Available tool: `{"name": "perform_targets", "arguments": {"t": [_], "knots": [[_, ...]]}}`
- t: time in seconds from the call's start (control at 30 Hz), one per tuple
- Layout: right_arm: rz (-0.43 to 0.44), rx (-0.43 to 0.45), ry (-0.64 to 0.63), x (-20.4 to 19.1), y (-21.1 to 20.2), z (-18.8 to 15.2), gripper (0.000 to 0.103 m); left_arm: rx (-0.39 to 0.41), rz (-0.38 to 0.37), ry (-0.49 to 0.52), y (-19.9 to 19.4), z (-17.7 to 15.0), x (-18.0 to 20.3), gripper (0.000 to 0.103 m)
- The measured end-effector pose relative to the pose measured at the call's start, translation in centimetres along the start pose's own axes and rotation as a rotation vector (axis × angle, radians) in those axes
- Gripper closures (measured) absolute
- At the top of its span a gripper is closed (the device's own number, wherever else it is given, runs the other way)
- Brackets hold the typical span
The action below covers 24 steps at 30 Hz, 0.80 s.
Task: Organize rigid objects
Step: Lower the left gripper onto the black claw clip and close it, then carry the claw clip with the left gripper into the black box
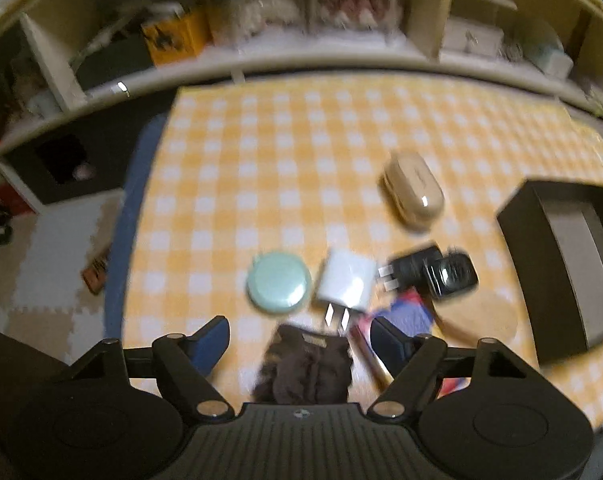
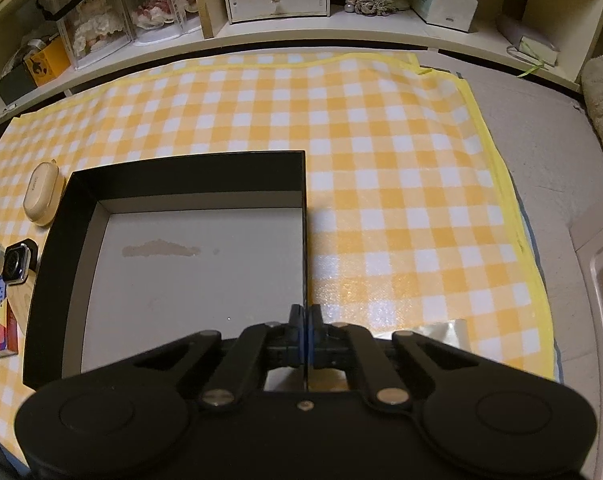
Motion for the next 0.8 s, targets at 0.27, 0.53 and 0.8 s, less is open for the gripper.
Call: {"name": "perform_targets", "arguments": {"t": [0.27,0.53,0.8], "knots": [[0.001,-0.002,-0.001,0.1,0.0,0.0,0.101,-0.115,0.016,0.074,1.7,-1.2,1.0,0.031],[0.005,-0.019,0.004,0.2,0.2,-0.2,0.101,-0.156,0.003,0.084,2.6,-1.6,1.3,0.052],[0.004,-0.019,0.003,0.2,0.2,-0.2,0.101,-0.075,-0.022,-0.016,1.0,-0.7,0.5,0.057]]}}
Point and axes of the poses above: each gripper's, at about its wrist camera, not at the fingertips, and y roughly the way its jaws point, x to its right, z to its top, the point moved 8 cm from there along y, roughly the way its jaws point, and after that the axes turned 15 degrees about y, right-handed, at the moved point
